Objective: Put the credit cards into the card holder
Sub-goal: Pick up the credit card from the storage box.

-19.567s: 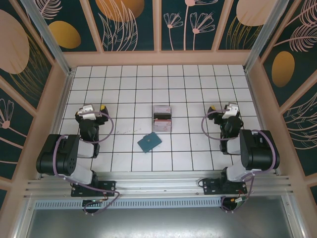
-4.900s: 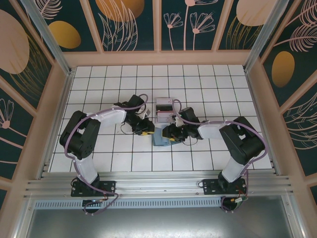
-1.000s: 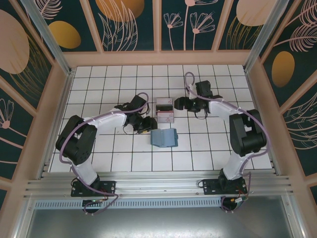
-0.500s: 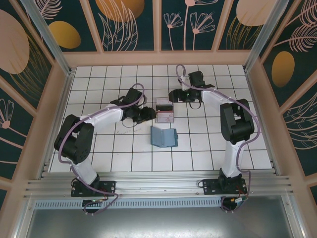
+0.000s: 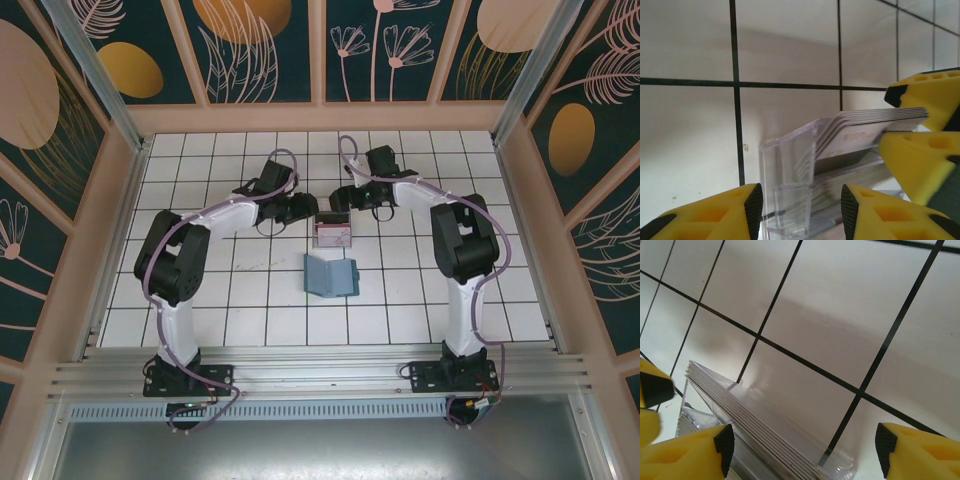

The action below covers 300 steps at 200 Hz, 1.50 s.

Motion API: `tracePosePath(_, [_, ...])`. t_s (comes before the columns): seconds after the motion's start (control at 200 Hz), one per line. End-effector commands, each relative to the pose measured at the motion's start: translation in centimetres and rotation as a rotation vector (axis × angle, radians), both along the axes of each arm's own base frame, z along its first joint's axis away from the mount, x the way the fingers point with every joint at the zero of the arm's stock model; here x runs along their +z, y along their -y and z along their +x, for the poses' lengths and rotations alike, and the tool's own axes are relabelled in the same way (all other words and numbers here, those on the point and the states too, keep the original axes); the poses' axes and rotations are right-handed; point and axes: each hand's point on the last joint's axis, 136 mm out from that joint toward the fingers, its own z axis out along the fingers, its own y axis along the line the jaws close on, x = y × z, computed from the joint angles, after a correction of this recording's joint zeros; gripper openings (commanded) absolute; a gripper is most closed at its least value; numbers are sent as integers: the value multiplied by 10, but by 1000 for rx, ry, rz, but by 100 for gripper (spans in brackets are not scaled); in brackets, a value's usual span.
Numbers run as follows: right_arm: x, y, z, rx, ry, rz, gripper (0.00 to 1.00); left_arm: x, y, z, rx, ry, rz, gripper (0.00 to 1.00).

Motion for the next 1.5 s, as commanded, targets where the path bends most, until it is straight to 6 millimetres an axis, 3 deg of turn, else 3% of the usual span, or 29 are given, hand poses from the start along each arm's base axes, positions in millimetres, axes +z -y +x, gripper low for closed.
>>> tracePosePath(0.0, [-1,-5,2,27,20,-19,77,-4,6,6,-9,1,-36,47])
tracePosePath(0.355, [-16,-4,3,8,20,-71,72,-32,-2,-13,-3,-54,-24,47])
tracePosePath(0.531, [1,4,22,-76,78,-60,62,-39,-6,-21,-3,-69,-12,46])
tracePosePath(0.781, [25,0,33,-95,115,22,59,-43,-8,-26,-6,-81,-6,46])
tracePosePath(1.201, [39,3,34,-103,124,78,58,-47,-8,-27,-7,-90,-6,46])
tracePosePath(1.496, [37,6,34,-112,123,70,57,-49,-10,-29,-4,-91,-4,46])
